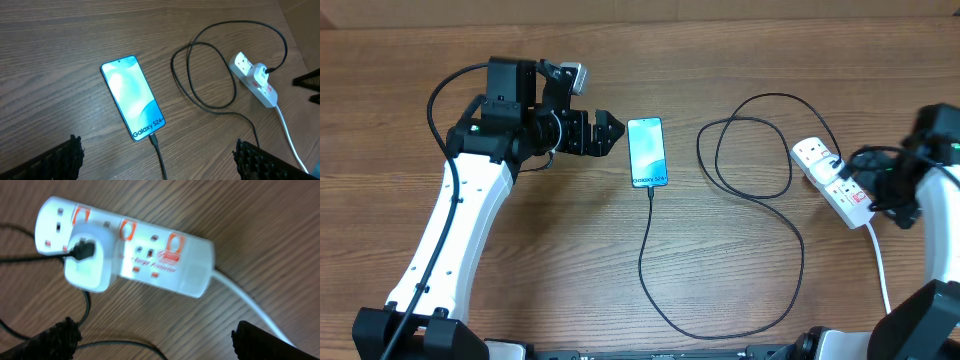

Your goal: Plug charger to phone and switch on socket

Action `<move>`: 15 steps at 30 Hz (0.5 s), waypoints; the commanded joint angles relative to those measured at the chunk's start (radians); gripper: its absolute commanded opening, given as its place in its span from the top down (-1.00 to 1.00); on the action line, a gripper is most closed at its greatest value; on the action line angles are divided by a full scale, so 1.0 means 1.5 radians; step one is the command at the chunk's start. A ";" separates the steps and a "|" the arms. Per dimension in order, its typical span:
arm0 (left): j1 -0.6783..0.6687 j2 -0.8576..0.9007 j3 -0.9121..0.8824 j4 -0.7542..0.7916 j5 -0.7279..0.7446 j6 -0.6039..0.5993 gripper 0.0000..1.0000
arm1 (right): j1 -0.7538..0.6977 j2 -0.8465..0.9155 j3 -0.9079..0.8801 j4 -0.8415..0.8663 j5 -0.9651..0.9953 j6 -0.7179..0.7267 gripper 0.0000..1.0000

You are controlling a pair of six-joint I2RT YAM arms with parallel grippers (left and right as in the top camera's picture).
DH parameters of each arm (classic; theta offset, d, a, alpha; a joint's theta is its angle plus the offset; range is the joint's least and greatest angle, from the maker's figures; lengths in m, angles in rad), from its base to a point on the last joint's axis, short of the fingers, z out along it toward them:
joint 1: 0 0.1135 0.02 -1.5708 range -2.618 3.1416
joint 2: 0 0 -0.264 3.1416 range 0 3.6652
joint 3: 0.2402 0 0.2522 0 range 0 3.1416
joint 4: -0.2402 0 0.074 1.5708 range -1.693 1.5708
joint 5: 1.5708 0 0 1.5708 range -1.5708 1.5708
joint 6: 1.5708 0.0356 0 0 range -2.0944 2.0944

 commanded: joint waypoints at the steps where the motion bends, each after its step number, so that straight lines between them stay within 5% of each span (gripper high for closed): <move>1: -0.004 -0.018 0.006 0.004 -0.006 0.012 -1.00 | 0.049 0.004 -0.034 0.037 0.012 -0.002 -1.00; 9: -0.004 -0.018 0.006 0.002 -0.006 0.012 -1.00 | 0.083 0.004 -0.084 0.108 0.073 0.030 -1.00; 15: -0.004 -0.018 0.006 -0.001 -0.003 0.010 -0.99 | 0.013 0.004 -0.084 0.154 -0.050 -0.001 -0.96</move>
